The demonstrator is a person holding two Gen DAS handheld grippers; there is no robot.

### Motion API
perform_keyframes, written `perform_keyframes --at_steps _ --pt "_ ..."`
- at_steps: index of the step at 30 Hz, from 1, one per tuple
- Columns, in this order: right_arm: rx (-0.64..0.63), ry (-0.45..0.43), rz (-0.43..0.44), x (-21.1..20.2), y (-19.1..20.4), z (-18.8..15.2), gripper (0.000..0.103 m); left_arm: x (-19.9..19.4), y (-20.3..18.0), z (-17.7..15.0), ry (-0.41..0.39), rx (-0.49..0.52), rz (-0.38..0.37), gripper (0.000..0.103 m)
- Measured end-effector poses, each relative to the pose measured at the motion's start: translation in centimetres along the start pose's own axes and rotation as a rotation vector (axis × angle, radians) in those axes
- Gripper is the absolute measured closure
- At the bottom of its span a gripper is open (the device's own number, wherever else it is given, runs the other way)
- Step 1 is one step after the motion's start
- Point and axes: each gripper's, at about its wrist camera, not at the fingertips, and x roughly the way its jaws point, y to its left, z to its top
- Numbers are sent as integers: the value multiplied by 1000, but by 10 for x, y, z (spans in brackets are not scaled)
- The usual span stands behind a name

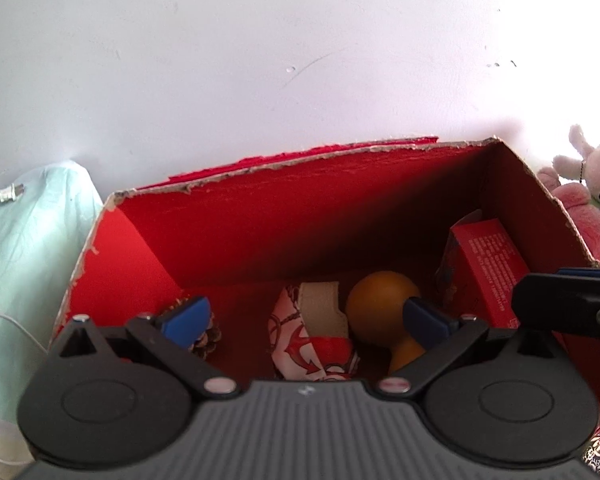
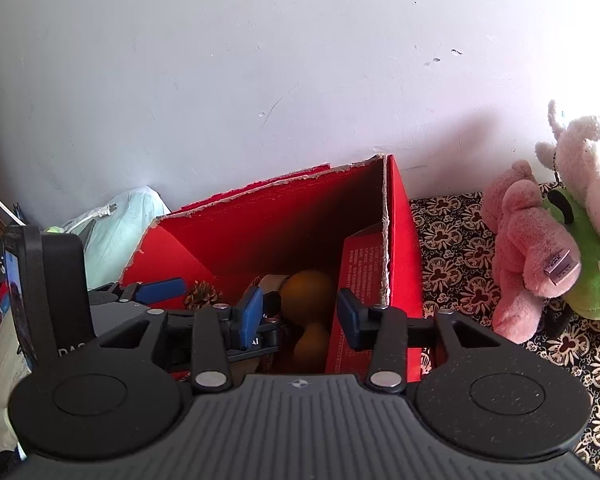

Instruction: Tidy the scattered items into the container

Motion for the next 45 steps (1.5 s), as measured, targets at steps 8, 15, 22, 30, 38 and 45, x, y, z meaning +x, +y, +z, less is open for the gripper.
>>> perform_keyframes --at_steps 8,15,22,30,38,45 --pt "-57 -117 -74 -20 10 -11 59 -36 13 0 -58 -67 77 0" --pt "-85 -128 -92 -24 16 -25 54 -58 17 -13 -73 -111 156 0" --pt "-84 -119 -95 -24 21 -30 54 -74 20 -22 -83 -150 201 0" --pt "-102 -111 -88 -27 29 -39 43 -86 26 -30 -38 -186 129 0" --pt "-85 -125 -108 -28 33 -43 23 -92 25 -38 -16 -171 128 0" --pt "-66 -129 -100 -34 34 -44 29 -96 28 -39 4 -178 140 0"
